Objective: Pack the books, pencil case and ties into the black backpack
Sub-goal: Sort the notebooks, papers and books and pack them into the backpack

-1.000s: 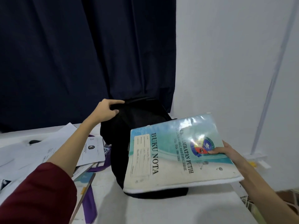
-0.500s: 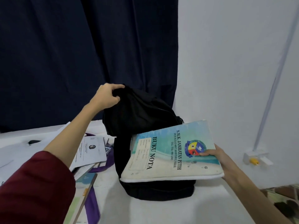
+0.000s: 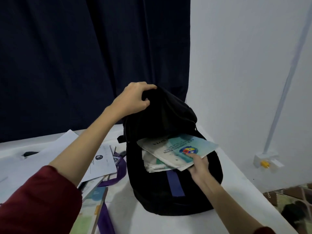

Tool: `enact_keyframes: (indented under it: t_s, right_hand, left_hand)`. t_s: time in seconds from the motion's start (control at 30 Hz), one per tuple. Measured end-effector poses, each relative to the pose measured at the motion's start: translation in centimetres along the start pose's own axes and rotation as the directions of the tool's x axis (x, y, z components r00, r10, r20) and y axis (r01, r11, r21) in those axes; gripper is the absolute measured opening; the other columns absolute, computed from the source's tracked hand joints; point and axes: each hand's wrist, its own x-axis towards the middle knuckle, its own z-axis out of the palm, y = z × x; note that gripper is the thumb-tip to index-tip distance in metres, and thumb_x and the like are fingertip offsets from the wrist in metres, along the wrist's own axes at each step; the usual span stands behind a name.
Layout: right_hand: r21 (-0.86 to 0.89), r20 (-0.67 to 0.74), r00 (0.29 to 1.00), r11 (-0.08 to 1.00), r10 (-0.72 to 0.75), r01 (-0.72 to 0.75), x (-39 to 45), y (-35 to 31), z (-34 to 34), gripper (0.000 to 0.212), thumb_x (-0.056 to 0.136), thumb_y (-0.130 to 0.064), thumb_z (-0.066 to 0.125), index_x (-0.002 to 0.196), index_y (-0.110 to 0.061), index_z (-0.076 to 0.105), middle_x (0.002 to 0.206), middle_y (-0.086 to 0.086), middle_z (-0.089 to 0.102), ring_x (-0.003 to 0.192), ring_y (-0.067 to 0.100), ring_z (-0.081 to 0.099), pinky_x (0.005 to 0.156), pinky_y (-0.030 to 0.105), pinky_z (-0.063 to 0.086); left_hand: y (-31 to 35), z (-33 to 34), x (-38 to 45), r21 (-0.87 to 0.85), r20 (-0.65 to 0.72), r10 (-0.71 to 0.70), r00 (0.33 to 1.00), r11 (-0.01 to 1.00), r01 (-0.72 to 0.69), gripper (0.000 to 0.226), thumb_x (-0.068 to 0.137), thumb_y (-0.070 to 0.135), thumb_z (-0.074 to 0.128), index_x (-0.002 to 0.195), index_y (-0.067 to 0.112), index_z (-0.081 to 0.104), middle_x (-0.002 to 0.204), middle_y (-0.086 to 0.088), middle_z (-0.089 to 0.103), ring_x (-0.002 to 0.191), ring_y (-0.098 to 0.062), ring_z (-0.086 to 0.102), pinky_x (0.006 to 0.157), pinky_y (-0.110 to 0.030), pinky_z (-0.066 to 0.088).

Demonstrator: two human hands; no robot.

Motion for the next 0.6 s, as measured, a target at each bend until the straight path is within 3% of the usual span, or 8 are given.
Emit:
enact_keyframes:
  t_s: [0.1, 0.17, 0.27, 0.33, 0.43, 0.5, 0.6]
  right_hand:
    - [-0.186, 0.052, 0.989, 0.974, 0.140, -0.128, -1.1, 1.4, 0.9, 0.033, 0.085, -0.009, 0.065, 0.117, -0.004, 0.055, 0.099, 0.018, 0.066, 0.077, 0.029, 0.065, 0.045, 0.033, 0.055]
    - [-0.257, 0.019, 0.995, 0.962, 0.097, -0.089, -1.1, 2.0, 0.4, 0.036, 0.085, -0.005, 0.064, 0.118, -0.001, 0.052, 0.098, 0.021, 0.065, 0.074, 0.033, 0.066, 0.045, 0.033, 0.055]
    - [-0.212, -0.131, 0.986, 0.975, -0.100, 0.071, -1.1, 2.8, 0.5, 0.043, 0.082, 0.010, 0.060, 0.119, -0.002, 0.042, 0.106, 0.021, 0.059, 0.076, 0.032, 0.066, 0.045, 0.034, 0.055]
    - [-0.195, -0.190, 0.968, 0.973, -0.162, 0.124, -1.3, 3.3, 1.6, 0.044, 0.082, 0.014, 0.057, 0.115, -0.008, 0.039, 0.104, 0.015, 0.053, 0.077, 0.027, 0.063, 0.052, 0.036, 0.056]
    - [-0.177, -0.197, 0.966, 0.975, -0.169, 0.135, -1.6, 4.4, 3.4, 0.045, 0.083, 0.016, 0.054, 0.110, -0.015, 0.036, 0.100, 0.010, 0.053, 0.088, 0.032, 0.062, 0.063, 0.041, 0.055]
    - [-0.147, -0.215, 0.966, 0.982, -0.146, 0.115, -1.3, 5.3, 4.2, 0.049, 0.083, 0.017, 0.052, 0.113, -0.018, 0.036, 0.110, 0.015, 0.053, 0.094, 0.036, 0.062, 0.064, 0.041, 0.055]
    - [-0.089, -0.250, 0.963, 0.993, -0.103, 0.083, -0.9, 6.1, 4.7, 0.049, 0.083, 0.016, 0.053, 0.113, -0.018, 0.035, 0.120, 0.021, 0.050, 0.087, 0.036, 0.062, 0.064, 0.040, 0.055]
  left_hand:
    - [-0.4, -0.4, 0.3, 0.008, 0.029, 0.011, 1.000, 1.000, -0.011, 0.051, 0.085, 0.005, 0.055, 0.134, 0.019, 0.053, 0.094, 0.010, 0.052, 0.086, -0.011, 0.050, 0.078, -0.024, 0.041]
    - [-0.9, -0.7, 0.3, 0.013, 0.042, 0.012, 0.999, 1.000, -0.013, 0.051, 0.085, 0.005, 0.055, 0.134, 0.019, 0.053, 0.094, 0.009, 0.052, 0.085, -0.011, 0.050, 0.078, -0.025, 0.041]
    - [-1.4, -0.8, 0.0, 0.003, 0.053, 0.002, 0.999, 1.000, -0.002, 0.050, 0.085, 0.005, 0.055, 0.134, 0.019, 0.053, 0.096, 0.010, 0.053, 0.085, -0.009, 0.050, 0.078, -0.024, 0.041]
    - [-1.6, -0.8, -0.1, -0.007, 0.059, 0.002, 0.998, 1.000, -0.002, 0.050, 0.085, 0.005, 0.055, 0.133, 0.019, 0.053, 0.096, 0.010, 0.053, 0.080, -0.007, 0.049, 0.077, -0.023, 0.040]
    - [-1.6, -0.8, -0.2, -0.013, 0.066, 0.011, 0.998, 1.000, -0.011, 0.050, 0.085, 0.005, 0.055, 0.133, 0.018, 0.054, 0.096, 0.010, 0.054, 0.073, -0.005, 0.047, 0.072, -0.021, 0.038]
    - [-1.6, -0.8, -0.1, -0.011, 0.064, 0.021, 0.998, 1.000, -0.020, 0.050, 0.085, 0.005, 0.054, 0.134, 0.018, 0.053, 0.097, 0.010, 0.053, 0.075, -0.006, 0.045, 0.074, -0.022, 0.036]
    - [-1.6, -0.9, 0.0, -0.012, 0.065, 0.032, 0.997, 0.999, -0.031, 0.051, 0.085, 0.004, 0.054, 0.134, 0.018, 0.053, 0.098, 0.007, 0.055, 0.078, -0.008, 0.045, 0.076, -0.022, 0.037]
